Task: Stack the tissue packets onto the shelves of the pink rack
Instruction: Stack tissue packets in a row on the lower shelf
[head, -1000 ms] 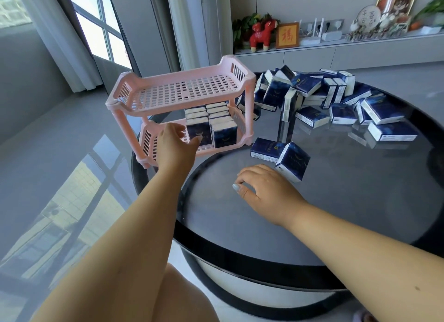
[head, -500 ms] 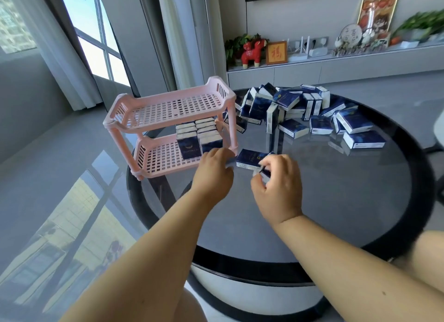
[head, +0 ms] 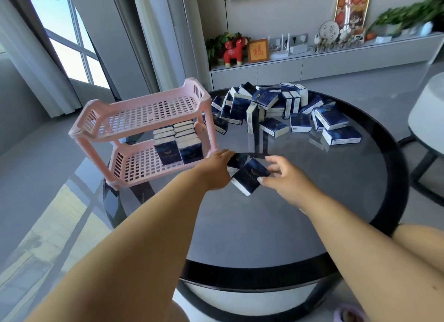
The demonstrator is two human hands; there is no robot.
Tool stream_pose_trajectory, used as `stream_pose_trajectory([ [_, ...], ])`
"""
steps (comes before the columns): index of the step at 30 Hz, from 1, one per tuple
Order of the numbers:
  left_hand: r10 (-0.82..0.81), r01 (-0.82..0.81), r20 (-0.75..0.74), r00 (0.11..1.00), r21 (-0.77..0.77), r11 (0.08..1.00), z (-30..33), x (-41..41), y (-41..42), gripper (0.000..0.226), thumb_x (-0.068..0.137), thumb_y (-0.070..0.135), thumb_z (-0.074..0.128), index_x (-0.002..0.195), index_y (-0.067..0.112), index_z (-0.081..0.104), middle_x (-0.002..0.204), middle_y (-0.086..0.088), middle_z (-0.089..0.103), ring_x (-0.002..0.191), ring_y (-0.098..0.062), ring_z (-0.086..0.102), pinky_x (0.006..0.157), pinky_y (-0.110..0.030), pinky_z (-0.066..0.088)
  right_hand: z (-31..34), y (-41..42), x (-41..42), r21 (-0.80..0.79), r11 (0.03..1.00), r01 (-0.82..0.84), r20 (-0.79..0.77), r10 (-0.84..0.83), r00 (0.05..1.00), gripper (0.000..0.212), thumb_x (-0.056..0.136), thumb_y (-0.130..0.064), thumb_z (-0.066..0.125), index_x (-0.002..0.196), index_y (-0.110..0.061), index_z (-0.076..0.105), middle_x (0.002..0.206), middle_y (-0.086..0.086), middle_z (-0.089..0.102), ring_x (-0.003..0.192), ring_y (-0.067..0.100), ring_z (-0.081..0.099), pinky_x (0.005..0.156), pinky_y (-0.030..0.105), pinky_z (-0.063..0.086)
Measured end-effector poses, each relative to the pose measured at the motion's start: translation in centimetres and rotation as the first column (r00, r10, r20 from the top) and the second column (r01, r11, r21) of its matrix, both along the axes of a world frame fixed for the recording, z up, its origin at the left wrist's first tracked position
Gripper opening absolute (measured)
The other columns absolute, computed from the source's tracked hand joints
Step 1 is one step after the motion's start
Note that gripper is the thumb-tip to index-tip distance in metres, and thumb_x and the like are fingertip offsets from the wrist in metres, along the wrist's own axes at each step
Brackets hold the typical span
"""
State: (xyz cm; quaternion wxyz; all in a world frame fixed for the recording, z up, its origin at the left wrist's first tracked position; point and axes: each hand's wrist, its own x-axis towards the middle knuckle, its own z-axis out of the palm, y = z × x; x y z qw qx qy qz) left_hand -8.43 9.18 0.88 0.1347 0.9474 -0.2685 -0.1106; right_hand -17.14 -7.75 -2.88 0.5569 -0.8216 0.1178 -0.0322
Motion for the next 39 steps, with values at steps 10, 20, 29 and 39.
stream_pose_trajectory([
  [10,-0.098,0.085,0.065,0.993,0.188,0.979,0.4,0.0,1.4,0.061,0.096,0.018,0.057,0.15,0.022,0.03,0.147,-0.001,0.033,0.126,-0.03,0.046,0.11,-0.04,0.035,-0.5,1.1,-1.2,-0.248,0.968,0.039,0.152,0.0,0.988,0.041,0.082,-0.032,0.07,0.12,-0.021,0.057,0.107,-0.008,0.061,0.096,0.011,0.057,0.079,0.02,0.038],
  [20,0.074,-0.065,0.11,0.991,-0.085,0.994,-1.4,-3.6,5.3,0.051,0.088,0.041,0.066,0.133,0.024,0.048,0.128,0.002,0.053,0.109,-0.02,0.055,0.089,-0.031,0.046,-1.3,1.7,-0.8,-0.565,0.823,0.057,0.15,0.034,0.988,0.051,0.076,-0.055,0.065,0.1,-0.01,0.061,0.11,0.003,0.052,0.107,0.022,0.046,0.085,0.027,0.036],
  [29,0.431,-0.509,-0.3,0.851,-0.671,0.539,-3.5,-6.0,5.2,0.033,0.099,0.044,0.046,0.117,0.018,0.057,0.085,-0.003,0.068,0.071,-0.012,0.063,0.061,-0.025,0.044,-0.8,1.6,-1.8,-0.373,0.928,0.009,0.243,0.088,0.966,0.044,0.069,-0.036,0.081,0.103,-0.022,0.056,0.09,-0.017,0.053,0.093,0.012,0.05,0.074,0.026,0.038],
  [39,0.074,-0.526,-0.566,0.821,-0.699,0.484,-3.2,-7.8,2.4,0.03,0.105,0.031,0.035,0.109,0.012,0.058,0.082,-0.012,0.067,0.063,-0.019,0.056,0.049,-0.024,0.037,-0.8,0.2,-1.8,0.256,0.964,-0.066,0.352,-0.029,0.936,0.026,0.082,-0.006,0.069,0.094,-0.027,0.061,0.086,-0.009,0.07,0.067,0.004,0.06,0.054,0.026,0.044],
])
